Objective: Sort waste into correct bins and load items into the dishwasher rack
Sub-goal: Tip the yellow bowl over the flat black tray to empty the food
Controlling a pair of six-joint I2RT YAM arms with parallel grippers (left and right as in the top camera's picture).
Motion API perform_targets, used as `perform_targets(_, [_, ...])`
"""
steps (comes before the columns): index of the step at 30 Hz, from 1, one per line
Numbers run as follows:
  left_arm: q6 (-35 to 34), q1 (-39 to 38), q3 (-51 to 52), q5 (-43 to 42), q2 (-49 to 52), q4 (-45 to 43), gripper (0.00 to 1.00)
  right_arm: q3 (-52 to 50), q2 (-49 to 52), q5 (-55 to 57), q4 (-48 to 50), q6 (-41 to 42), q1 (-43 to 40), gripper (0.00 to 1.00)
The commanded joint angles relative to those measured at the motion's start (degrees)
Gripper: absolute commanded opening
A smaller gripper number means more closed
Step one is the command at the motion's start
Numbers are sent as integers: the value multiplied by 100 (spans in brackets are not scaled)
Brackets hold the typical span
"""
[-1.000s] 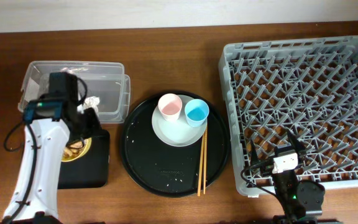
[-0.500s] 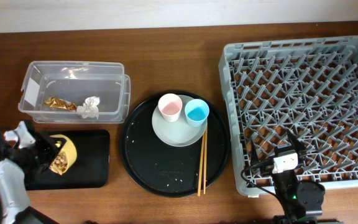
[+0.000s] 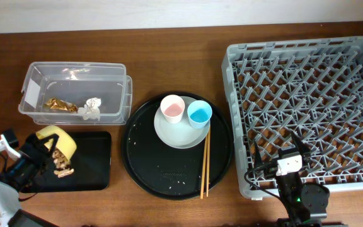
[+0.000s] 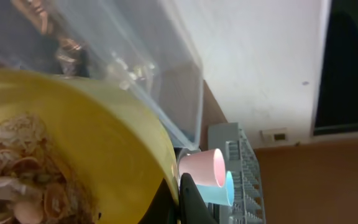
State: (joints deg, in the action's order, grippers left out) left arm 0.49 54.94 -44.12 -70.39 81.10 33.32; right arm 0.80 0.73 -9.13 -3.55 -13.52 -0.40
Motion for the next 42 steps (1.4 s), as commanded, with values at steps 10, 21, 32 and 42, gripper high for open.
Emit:
perform_targets(10, [564,37,17,-1320,-81,-79,0,-48,-42,-15,-2,44,-31,98])
perform_targets(21, [719,37,17,-1829,-83,389,0,-48,-42,-13,-2,44,-31,98])
perform_targets(32, [896,35,17,-1478,-83,527,1,-48,-42,-13,-2,44,-31,98])
perform_targets(42, [1117,35,15,-1263,-83,837,0,-48,-42,-13,-2,42,-31,98])
